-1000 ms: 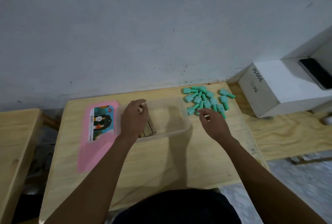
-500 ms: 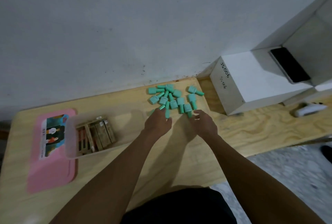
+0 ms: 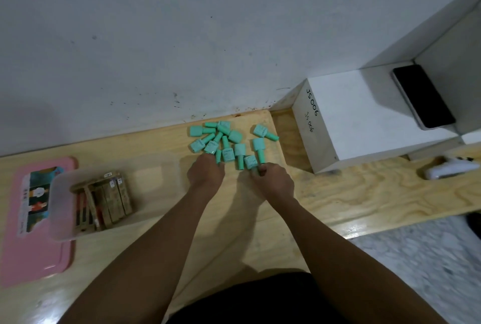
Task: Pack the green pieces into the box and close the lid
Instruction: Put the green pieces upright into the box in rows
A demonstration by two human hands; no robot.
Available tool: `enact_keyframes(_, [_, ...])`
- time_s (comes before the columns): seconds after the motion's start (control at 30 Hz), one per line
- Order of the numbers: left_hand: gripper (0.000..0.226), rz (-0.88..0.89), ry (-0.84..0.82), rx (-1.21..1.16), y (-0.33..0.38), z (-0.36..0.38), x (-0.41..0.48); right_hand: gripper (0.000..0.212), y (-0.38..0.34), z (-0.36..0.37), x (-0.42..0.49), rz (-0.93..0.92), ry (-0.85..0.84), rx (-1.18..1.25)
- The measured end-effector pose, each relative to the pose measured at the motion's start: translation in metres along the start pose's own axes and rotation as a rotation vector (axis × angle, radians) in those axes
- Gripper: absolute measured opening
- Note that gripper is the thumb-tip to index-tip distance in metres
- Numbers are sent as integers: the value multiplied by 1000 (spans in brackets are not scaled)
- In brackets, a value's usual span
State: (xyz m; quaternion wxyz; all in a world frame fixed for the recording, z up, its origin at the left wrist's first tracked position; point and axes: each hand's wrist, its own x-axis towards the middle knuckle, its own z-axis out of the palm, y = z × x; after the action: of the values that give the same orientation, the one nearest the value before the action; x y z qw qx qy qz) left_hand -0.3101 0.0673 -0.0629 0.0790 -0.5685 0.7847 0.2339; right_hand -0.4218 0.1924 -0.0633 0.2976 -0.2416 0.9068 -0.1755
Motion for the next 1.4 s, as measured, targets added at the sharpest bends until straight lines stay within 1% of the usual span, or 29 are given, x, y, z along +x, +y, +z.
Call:
enact_keyframes(0.1, [34,-37,-37,-76,5,0,2,32,6,-1,6,-5,-6,62])
enact_keyframes(0.23, [32,-82,-93,-216,4,-6,5,34,14,-2,9,-82,19,180])
enact_keyframes(0.4, [23,-11,-137,-499,5,-23,0,24,16,-13,5,-163,68,339])
enact_keyframes(0.5, [9,5,-192,-747,2,-36,-7,19,12,-21,0,-227,53,409])
enact_keyframes(0.57, [12,-5,-217,-862,-1,-47,-13,14,7,-25,-5,-254,42,479])
enact_keyframes(0.67, [27,-22,-191,-966,-10,-62,-21,11,-7,-30,-14,-316,10,563])
enact_keyframes(0.77, [37,-33,-93,-986,-25,-76,-28,8,-26,-33,-28,-384,-2,605])
enact_keyframes(0.87, [41,-42,-31,-972,-44,-91,-36,11,-46,-29,-42,-435,-21,613])
enact_keyframes(1.03, [28,-14,-11,-1026,-79,-114,-50,18,-74,-16,-61,-472,-28,660])
enact_keyframes(1.13, [20,-4,17,-1034,-99,-125,-53,14,-87,-5,-69,-474,-25,668])
enact_keyframes(1.23, [9,-12,39,-1091,-117,-133,-55,11,-98,5,-72,-461,2,643])
enact_keyframes(1.33, [12,-8,38,-1092,-135,-136,-53,21,-111,11,-73,-457,21,570])
enact_keyframes(1.4, [10,28,27,-1051,-146,-136,-49,26,-120,15,-72,-475,23,529])
